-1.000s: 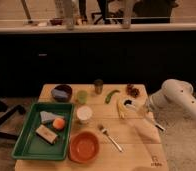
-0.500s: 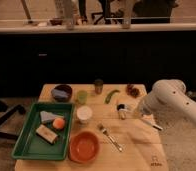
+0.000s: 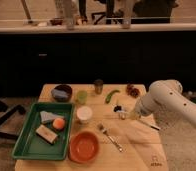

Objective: Place brush in red bowl

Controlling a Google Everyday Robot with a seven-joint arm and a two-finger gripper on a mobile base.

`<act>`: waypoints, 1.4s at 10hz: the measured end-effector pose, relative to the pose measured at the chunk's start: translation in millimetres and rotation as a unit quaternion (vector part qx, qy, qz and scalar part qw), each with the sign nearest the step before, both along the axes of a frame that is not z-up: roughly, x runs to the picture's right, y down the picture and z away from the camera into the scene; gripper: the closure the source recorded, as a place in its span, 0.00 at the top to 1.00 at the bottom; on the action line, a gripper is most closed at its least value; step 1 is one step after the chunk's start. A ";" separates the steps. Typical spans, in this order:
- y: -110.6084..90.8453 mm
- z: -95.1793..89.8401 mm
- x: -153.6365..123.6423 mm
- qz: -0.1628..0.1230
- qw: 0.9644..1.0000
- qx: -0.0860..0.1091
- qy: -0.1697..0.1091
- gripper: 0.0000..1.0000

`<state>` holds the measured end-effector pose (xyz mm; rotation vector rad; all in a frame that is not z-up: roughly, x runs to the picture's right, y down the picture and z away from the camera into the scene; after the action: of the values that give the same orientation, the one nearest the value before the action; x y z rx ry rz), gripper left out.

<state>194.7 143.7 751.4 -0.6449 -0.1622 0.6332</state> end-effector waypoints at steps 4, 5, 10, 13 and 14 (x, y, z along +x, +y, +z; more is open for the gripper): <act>1.0 -0.1 -0.8 0.003 1.000 0.000 -0.002 0.00; 6.3 -1.6 -5.8 0.013 1.000 0.000 -0.006 0.00; 56.2 -13.0 -86.4 0.099 0.995 -0.014 0.019 0.00; 87.0 -6.8 -137.1 0.153 0.987 -0.024 0.042 0.00; 89.5 -5.8 -150.5 0.158 0.986 -0.026 0.039 0.00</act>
<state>44.2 233.3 745.6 -0.6486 -0.1780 0.9695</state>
